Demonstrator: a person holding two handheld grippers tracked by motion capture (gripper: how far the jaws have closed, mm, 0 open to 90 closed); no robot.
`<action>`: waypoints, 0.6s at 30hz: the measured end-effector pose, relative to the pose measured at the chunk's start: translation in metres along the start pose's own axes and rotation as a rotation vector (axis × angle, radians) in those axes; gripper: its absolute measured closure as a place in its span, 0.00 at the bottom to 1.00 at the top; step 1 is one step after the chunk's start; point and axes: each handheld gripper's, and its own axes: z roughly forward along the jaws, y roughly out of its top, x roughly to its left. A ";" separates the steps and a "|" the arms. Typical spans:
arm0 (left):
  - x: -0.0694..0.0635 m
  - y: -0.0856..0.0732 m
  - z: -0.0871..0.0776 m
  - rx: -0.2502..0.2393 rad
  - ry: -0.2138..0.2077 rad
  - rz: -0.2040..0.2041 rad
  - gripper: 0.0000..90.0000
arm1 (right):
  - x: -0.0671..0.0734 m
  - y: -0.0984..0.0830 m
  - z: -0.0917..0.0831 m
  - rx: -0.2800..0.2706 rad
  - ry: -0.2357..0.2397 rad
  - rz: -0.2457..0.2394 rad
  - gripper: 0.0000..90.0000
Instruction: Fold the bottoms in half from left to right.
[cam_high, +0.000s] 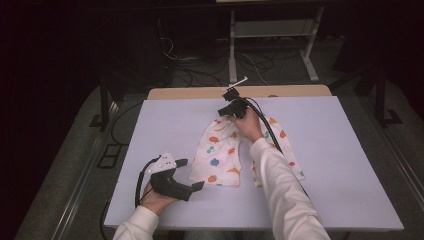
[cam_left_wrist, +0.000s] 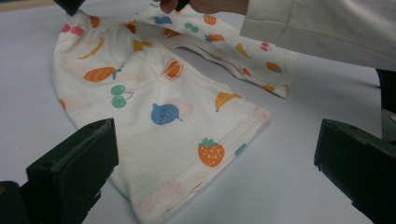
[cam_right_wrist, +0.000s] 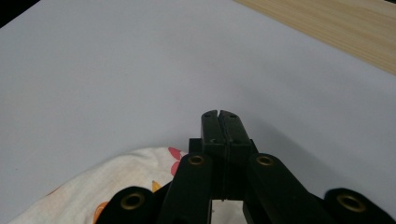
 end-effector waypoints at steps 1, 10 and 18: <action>0.000 0.002 0.000 0.003 0.006 0.000 0.00 | 0.000 -0.001 -0.001 -0.001 -0.001 -0.006 0.99; 0.002 0.014 0.000 0.060 0.043 -0.023 0.00 | 0.005 -0.007 -0.007 -0.011 -0.002 -0.014 0.99; 0.012 0.020 0.002 0.122 0.055 -0.073 0.00 | 0.008 -0.008 -0.014 -0.030 -0.006 -0.015 0.99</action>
